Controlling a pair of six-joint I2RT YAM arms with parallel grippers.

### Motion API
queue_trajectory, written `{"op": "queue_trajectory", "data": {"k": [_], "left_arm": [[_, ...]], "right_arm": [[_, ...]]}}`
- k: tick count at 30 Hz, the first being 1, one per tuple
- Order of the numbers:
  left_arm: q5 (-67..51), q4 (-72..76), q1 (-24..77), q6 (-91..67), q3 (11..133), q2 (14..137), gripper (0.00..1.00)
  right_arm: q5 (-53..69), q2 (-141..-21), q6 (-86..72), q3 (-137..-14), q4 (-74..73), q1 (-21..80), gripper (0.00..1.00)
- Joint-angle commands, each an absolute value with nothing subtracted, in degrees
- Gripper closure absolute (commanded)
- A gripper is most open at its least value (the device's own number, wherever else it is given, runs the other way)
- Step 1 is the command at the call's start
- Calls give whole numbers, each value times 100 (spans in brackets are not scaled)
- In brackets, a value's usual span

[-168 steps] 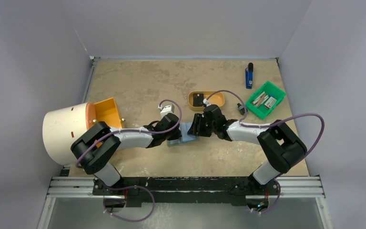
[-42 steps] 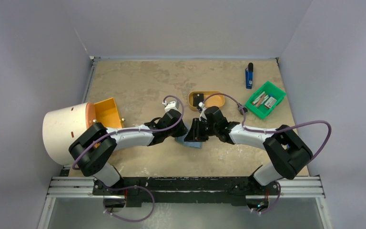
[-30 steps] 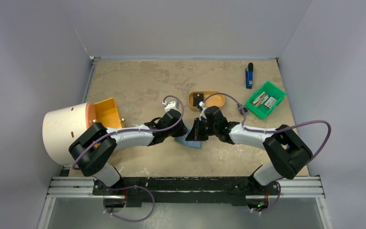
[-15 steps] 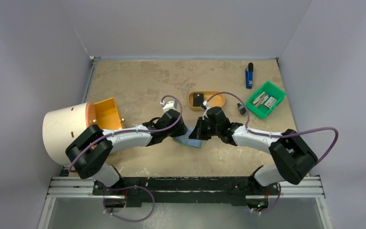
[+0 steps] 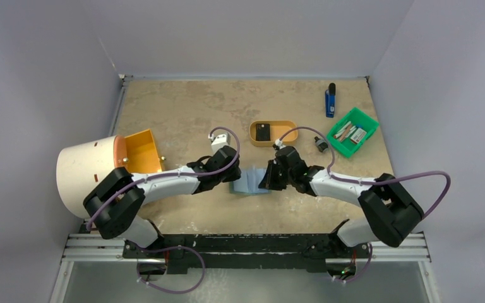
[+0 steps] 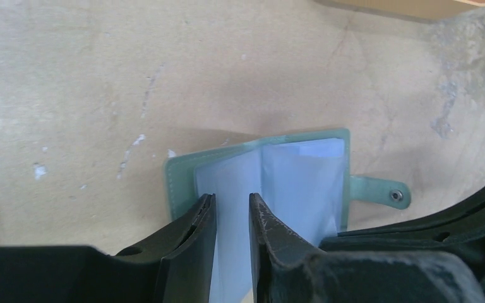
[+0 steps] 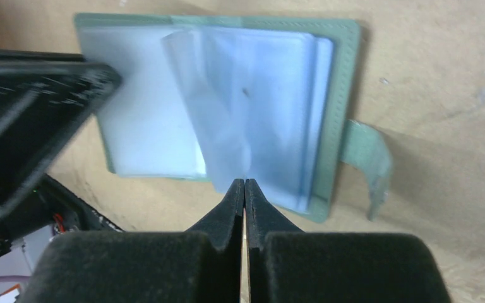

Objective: Put the credit cards into the card holder
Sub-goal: Turn over the card slot in the card holder.

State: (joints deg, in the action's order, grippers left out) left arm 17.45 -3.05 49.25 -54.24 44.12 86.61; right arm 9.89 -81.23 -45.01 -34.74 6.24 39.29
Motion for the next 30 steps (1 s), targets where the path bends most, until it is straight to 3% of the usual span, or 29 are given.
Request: {"op": "queue_trajectory", "data": {"k": [1, 10, 18, 25, 30], "left_arm": [[2297, -471, 4914, -5361, 4436, 8218, 76], [2074, -368, 4914, -5272, 4660, 8044, 78], [626, 785, 4927, -5380, 4859, 8437, 87], [596, 942, 4924, -5348, 4743, 9100, 97], [637, 1015, 4925, -5334, 4722, 9256, 99]], "right_arm": [[685, -7877, -4613, -3278, 372, 3894, 100], [572, -7840, -4641, -3260, 290, 3898, 100], [473, -7777, -4576, -3293, 120, 3898, 100], [11, -7268, -4366, -3342, -434, 3894, 64], [207, -6501, -3850, -3553, -807, 3902, 55]]}}
